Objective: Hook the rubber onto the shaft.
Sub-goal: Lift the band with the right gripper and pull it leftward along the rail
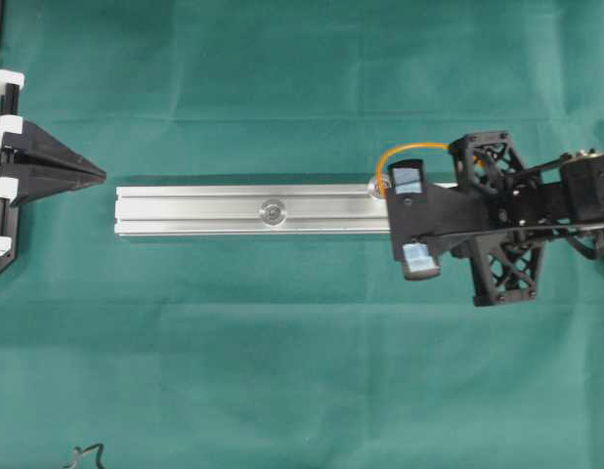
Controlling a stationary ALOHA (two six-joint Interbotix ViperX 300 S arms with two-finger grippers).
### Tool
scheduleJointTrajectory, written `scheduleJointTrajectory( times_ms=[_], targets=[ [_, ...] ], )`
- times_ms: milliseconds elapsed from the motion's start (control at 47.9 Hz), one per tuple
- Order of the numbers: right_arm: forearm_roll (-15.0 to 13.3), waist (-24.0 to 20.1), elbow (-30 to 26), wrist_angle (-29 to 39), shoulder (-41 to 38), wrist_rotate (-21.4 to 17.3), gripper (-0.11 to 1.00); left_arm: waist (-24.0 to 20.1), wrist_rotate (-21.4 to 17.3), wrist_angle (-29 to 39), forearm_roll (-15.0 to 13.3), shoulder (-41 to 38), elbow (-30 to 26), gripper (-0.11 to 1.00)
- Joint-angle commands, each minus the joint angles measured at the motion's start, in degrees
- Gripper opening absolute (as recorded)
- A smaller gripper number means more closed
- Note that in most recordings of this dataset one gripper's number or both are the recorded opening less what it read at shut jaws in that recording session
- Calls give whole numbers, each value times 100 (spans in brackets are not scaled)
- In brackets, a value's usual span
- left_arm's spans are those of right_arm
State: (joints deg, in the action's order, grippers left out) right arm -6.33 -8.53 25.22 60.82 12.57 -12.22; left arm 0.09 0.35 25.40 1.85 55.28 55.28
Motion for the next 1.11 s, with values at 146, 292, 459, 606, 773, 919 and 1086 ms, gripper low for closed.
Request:
scheduleJointTrajectory(
  times_ms=[146, 292, 459, 606, 773, 919, 1086],
  targets=[
    [-105, 44, -466, -70, -229, 18, 7, -9, -9, -35, 18, -35, -185, 0],
    [-132, 105, -677, -70, -404, 18, 7, -18, -9, -35, 18, -35, -185, 0],
    [-132, 123, -853, -70, -545, 18, 7, -18, -9, -35, 18, -44, -176, 0],
    [-132, 132, -888, -70, -580, 18, 7, -18, -9, -35, 18, -44, -185, 0],
    [-132, 132, -888, -70, -580, 18, 7, -18, -9, -35, 18, -35, -176, 0],
    [-132, 132, -888, -79, -580, 18, 7, -18, -9, -35, 18, -44, -185, 0],
    [-132, 132, -888, -70, -589, 18, 7, -18, -9, -35, 18, -35, -176, 0]
  ],
)
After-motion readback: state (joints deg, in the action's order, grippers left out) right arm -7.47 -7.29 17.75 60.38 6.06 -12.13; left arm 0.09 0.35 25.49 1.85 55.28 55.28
